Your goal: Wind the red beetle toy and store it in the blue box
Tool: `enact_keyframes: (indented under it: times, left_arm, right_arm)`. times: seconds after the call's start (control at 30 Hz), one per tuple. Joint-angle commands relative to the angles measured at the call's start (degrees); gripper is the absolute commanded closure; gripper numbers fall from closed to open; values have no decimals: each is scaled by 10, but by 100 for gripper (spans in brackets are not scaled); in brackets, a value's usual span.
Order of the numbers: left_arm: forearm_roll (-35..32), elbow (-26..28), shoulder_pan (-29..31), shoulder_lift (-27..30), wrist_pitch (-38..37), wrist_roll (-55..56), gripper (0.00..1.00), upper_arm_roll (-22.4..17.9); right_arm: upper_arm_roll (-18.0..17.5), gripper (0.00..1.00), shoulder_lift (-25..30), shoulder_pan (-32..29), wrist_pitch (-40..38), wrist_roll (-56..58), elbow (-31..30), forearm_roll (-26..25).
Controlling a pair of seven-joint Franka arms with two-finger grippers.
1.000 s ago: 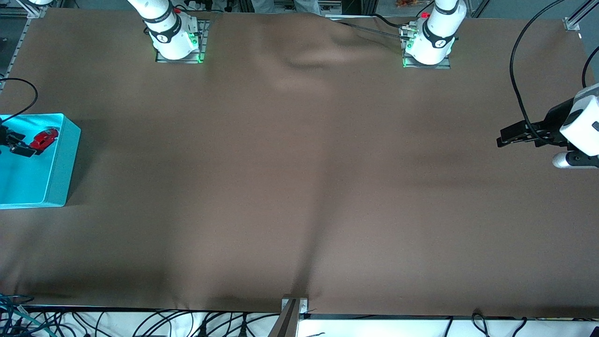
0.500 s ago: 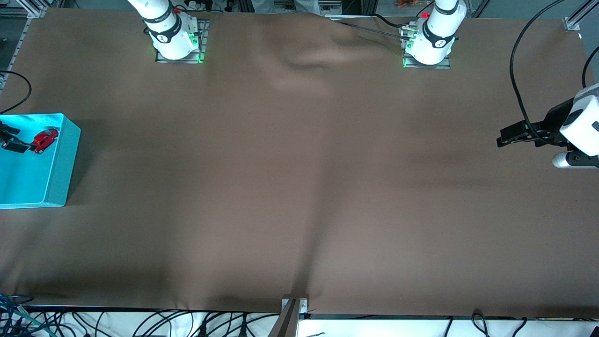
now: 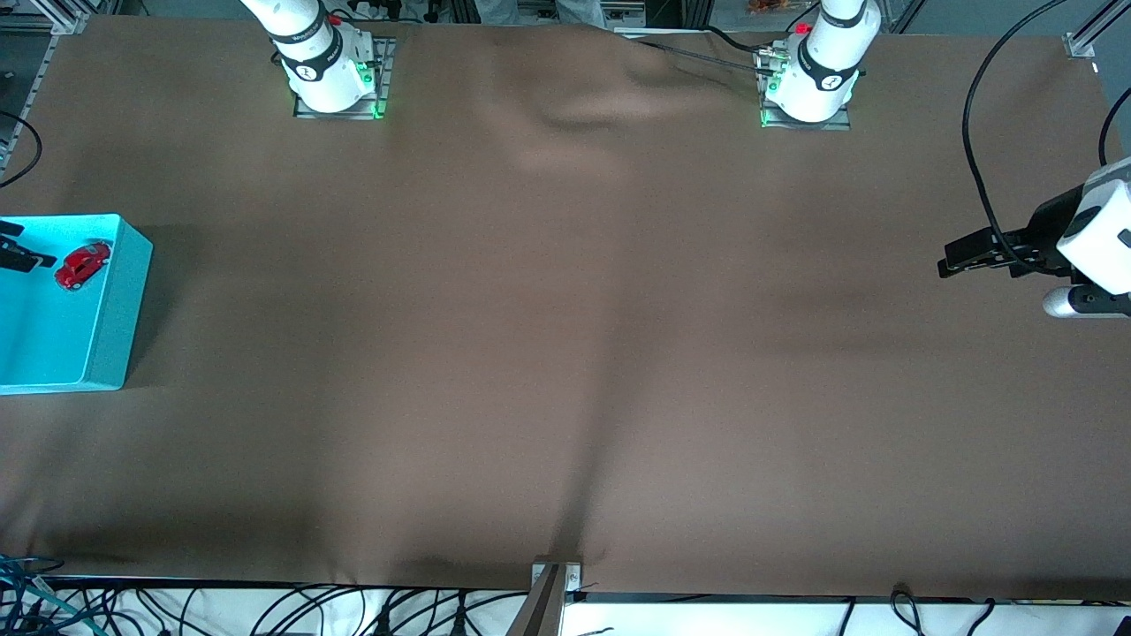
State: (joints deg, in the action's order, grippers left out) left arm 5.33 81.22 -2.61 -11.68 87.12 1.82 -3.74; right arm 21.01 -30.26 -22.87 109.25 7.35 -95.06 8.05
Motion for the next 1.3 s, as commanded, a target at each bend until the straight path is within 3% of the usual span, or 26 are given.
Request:
enact_keyframes:
  times: [0.0,0.27,0.83,1.27]
  left_arm:
    - [14,-4,-2,3,-1,-2,0,-4]
    - [14,-4,-2,3,-1,-2,0,-4]
    - [14,-4,-2,3,-1,-6,0,-5]
    - [13,-4,-1,3,0,-12,0,-5]
  right_arm:
    - [-3,0,27,-4,-37,-8,1,-16]
    - [-7,0,64,-1,-91,-35,1,-45]
    - [-11,0,182,33,-229,-30,0,-58]
    - [-57,0,244,34,-282,-37,-2,-57]
